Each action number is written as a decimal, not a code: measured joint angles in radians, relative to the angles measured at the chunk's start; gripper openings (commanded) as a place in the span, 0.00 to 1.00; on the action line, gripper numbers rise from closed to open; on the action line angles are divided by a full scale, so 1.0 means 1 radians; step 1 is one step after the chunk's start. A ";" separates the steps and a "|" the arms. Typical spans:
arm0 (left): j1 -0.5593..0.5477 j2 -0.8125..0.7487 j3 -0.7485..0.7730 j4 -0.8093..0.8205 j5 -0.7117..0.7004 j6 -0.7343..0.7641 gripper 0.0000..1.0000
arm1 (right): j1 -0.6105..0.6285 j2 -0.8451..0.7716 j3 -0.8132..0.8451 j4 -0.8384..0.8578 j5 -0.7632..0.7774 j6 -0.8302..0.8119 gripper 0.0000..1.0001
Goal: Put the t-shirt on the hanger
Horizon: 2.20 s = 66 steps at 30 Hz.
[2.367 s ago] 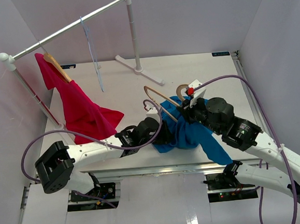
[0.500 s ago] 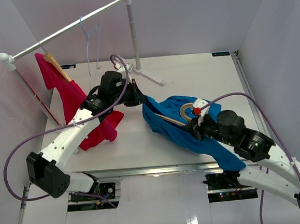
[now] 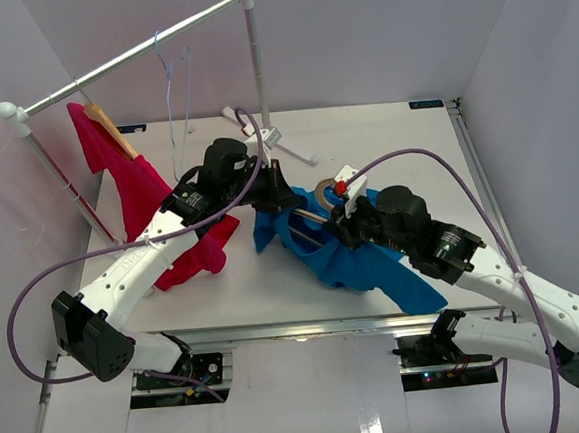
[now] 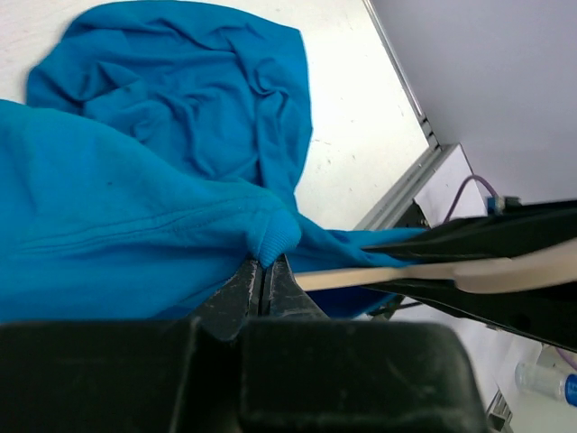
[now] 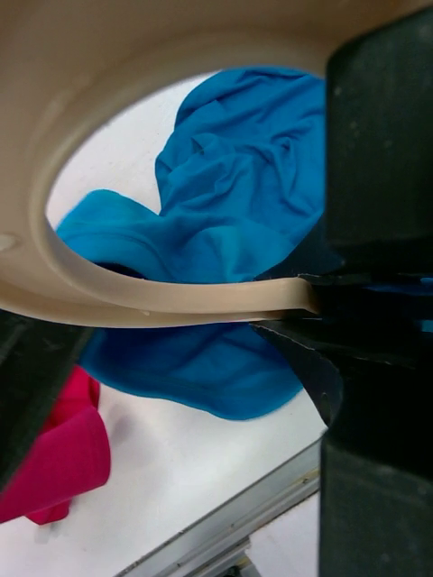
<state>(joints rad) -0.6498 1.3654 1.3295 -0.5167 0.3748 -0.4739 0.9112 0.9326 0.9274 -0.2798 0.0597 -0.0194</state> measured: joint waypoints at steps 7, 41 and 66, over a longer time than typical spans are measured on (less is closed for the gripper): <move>-0.028 -0.019 0.016 -0.007 -0.002 0.028 0.36 | 0.000 0.015 -0.007 0.072 0.054 0.036 0.08; -0.053 -0.158 -0.295 0.200 0.032 -0.064 0.00 | 0.001 -0.173 -0.107 0.231 0.139 0.093 0.08; -0.067 -0.416 -0.147 -0.003 -0.059 0.212 0.58 | 0.001 -0.326 -0.109 0.086 0.120 0.036 0.08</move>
<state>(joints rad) -0.7170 0.9495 1.1821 -0.5200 0.3157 -0.2619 0.9119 0.6061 0.8185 -0.1934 0.1798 0.0169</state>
